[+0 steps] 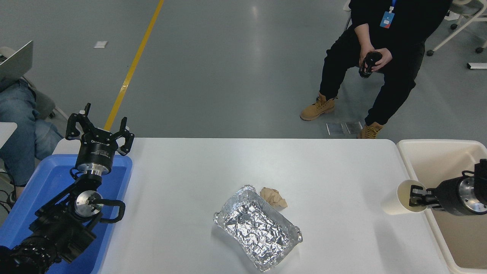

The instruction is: Pick up paper cup place in dustbin

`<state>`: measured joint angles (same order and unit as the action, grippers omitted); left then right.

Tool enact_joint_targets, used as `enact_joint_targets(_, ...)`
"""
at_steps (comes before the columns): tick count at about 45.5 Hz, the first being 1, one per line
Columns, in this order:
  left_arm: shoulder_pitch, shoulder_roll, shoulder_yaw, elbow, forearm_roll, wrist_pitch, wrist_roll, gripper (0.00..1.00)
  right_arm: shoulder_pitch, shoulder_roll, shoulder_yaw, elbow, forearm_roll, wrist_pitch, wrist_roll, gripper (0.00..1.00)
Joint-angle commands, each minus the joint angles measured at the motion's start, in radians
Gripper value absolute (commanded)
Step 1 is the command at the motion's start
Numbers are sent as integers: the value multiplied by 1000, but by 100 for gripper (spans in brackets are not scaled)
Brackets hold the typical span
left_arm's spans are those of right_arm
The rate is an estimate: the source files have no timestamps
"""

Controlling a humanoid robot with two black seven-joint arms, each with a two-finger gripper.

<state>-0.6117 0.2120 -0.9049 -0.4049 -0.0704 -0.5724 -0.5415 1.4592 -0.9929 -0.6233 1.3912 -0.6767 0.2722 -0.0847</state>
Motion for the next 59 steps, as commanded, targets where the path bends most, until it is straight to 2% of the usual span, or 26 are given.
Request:
enact_joint_targets(1,1,0,0,0,0,0,0,99,125,-35,1,42,5,35,0,0)
enact_joint_targets(10,0,0,0,0,0,0,0,99,208,-62,2,42,14,61,2,0)
enact_joint_targets(21,1,0,1,0,0,0,0,99,369,-104,11,42,117,151,2,0)
enact_joint_targets(35,1,0,0,1,0,0,0,99,388,-105,11,23,120,160,0,0)
enact_joint_targets(45,1,0,0,1,0,0,0,99,294,-95,24,-188,135,116,-6,0)
enact_joint_targets(50,0,0,0,0,0,2,0,99,199,-46,34,-365,218,65,-6,0)
enact_joint_targets(59,0,0,1,1,0,0,0,99,-28,83,53,-710,479,-14,-6,0)
